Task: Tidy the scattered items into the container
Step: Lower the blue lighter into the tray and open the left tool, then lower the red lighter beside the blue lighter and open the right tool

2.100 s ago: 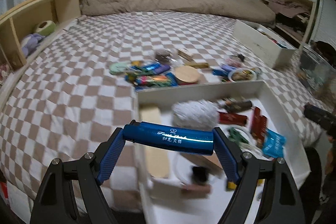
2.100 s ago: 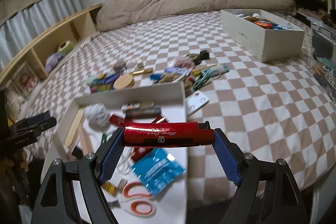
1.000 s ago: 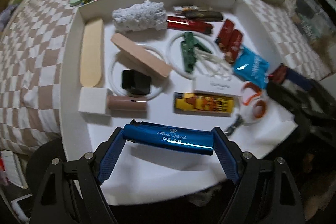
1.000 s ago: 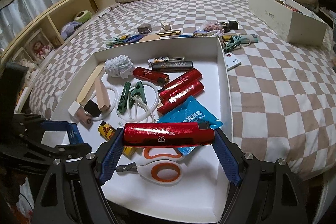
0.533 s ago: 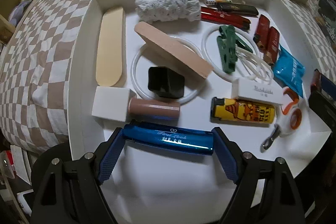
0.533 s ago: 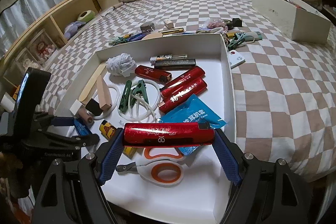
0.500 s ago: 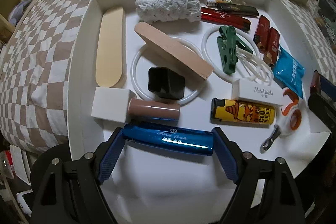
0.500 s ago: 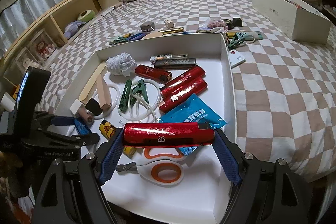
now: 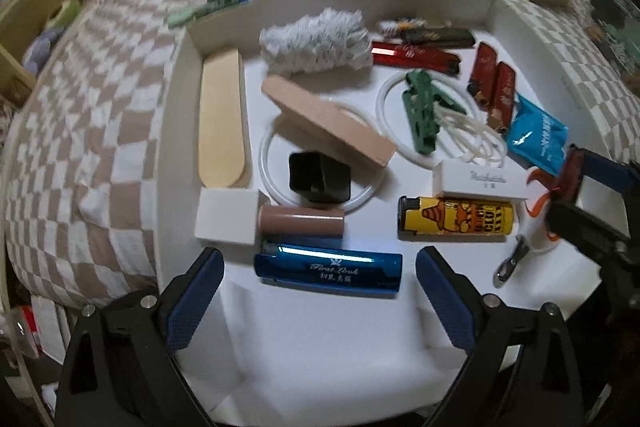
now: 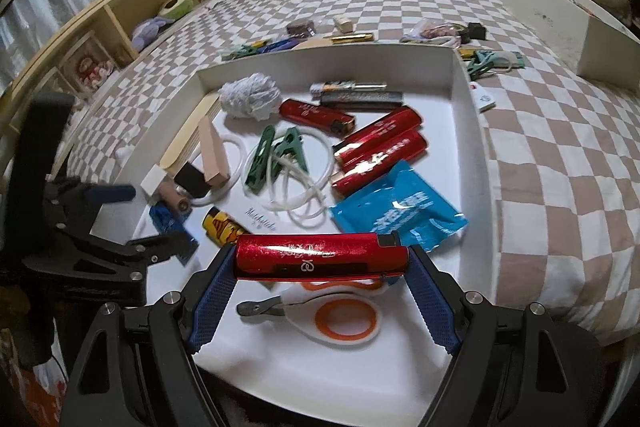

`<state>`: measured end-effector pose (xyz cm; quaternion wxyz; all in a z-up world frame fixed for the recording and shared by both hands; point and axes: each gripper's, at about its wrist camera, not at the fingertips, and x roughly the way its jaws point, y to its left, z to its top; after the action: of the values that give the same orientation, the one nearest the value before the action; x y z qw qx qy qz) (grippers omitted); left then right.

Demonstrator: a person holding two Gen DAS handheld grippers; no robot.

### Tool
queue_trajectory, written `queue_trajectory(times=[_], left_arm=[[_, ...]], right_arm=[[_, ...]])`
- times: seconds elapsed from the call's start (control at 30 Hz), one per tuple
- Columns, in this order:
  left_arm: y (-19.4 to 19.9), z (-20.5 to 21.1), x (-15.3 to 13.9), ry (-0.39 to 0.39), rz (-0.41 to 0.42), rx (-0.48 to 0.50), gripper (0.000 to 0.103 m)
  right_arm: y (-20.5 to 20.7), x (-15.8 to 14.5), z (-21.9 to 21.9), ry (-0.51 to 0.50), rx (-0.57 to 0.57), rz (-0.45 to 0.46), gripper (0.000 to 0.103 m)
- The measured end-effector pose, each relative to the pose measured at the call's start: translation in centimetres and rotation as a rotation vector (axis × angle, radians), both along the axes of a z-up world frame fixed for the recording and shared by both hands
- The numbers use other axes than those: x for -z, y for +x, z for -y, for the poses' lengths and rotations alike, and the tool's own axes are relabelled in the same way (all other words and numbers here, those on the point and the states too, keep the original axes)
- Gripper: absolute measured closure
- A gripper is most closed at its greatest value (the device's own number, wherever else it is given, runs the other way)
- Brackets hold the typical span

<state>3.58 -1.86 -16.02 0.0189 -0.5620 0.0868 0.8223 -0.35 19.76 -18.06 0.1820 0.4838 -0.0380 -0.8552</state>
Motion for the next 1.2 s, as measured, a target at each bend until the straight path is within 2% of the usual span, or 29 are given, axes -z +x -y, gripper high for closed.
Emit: queue_trajectory(times=[0.17, 0.33, 0.7, 0.93, 1.2], left_arm=[[1.7, 1.4, -1.3, -0.011, -0.091, 0.0, 0.005], [1.1, 3.3, -2.6, -0.011, -0.198, -0.051, 0.005], [0.9, 7.6, -3.8, 0.172, -0.352, -0.215, 0.005], [1.4, 9.1, -4.1, 0.218, -0.417, -0.242, 0.005], [1.7, 11.3, -4.1, 0.223, -0.486, -0.304, 0.005]], right_arm=[[-0.1, 0.3, 1.2, -0.027, -0.039, 0.05, 0.02], [-0.2, 0.4, 3.0, -0.048, -0.084, 0.104, 0.019], [-0.7, 1.1, 7.6, -0.061, -0.123, 0.251, 0.019], [-0.7, 1.9, 11.1, 0.056, -0.209, 0.354, 0.02], [-0.8, 2.1, 13.9, 0.179, -0.247, 0.38, 0.019]])
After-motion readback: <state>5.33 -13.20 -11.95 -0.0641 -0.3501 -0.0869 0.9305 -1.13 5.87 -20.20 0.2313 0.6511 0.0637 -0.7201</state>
